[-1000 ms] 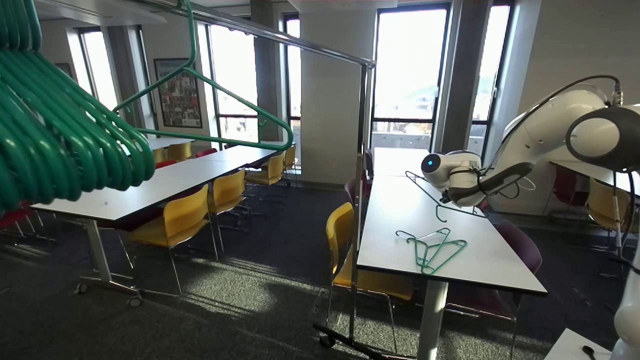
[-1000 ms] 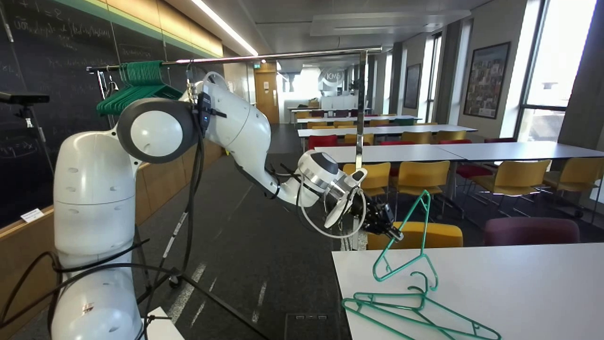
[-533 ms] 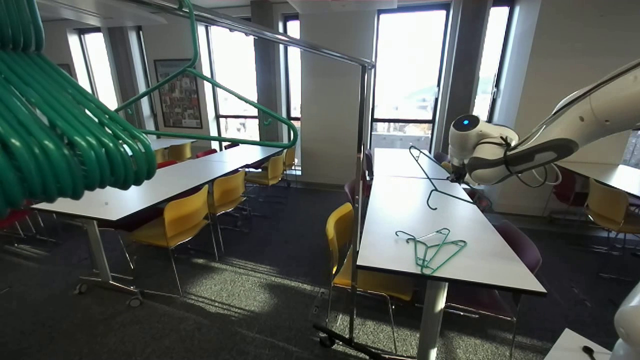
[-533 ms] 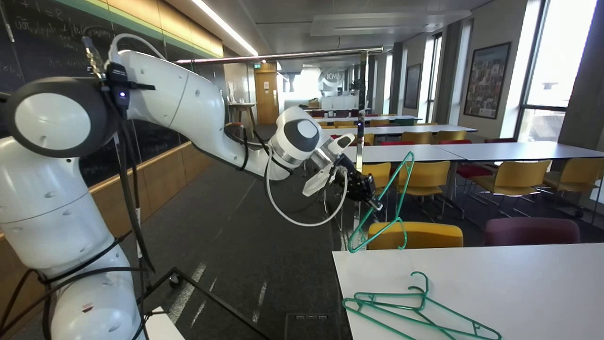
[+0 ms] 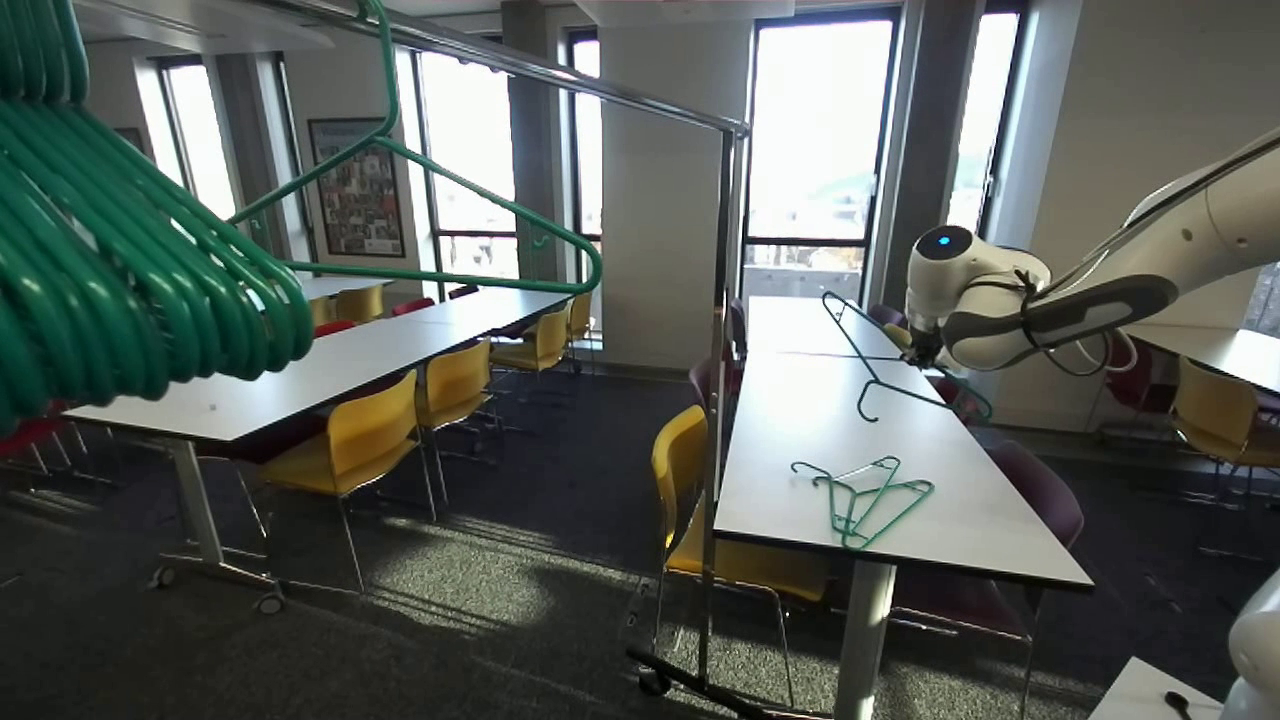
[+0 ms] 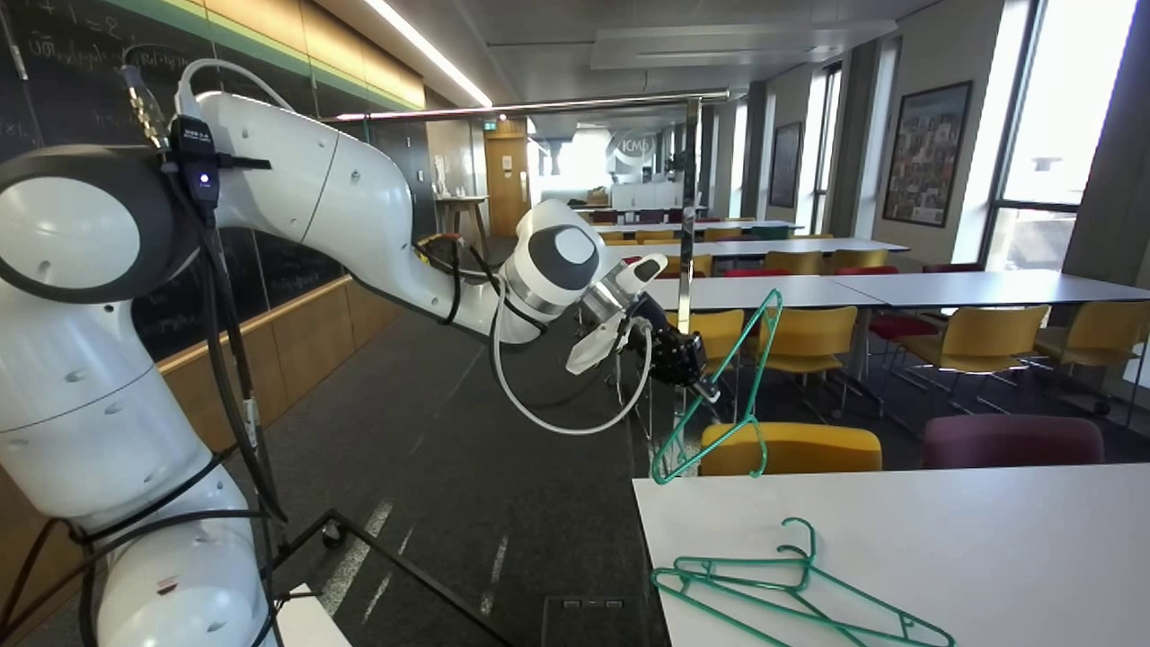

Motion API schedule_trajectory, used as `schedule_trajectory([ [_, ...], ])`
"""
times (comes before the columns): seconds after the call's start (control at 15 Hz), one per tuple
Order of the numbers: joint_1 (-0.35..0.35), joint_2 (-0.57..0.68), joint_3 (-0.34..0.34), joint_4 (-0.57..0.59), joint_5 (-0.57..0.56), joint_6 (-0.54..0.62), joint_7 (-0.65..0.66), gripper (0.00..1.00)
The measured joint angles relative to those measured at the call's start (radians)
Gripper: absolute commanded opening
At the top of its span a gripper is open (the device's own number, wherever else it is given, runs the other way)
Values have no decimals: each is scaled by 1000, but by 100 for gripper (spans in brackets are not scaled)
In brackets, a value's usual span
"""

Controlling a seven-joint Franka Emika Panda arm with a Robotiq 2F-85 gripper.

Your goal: Remove one hanger from the rail and place it on the table.

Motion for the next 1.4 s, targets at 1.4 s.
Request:
schedule_trajectory([
  [1.4, -4, 722, -64, 571, -414, -98, 274, 2],
])
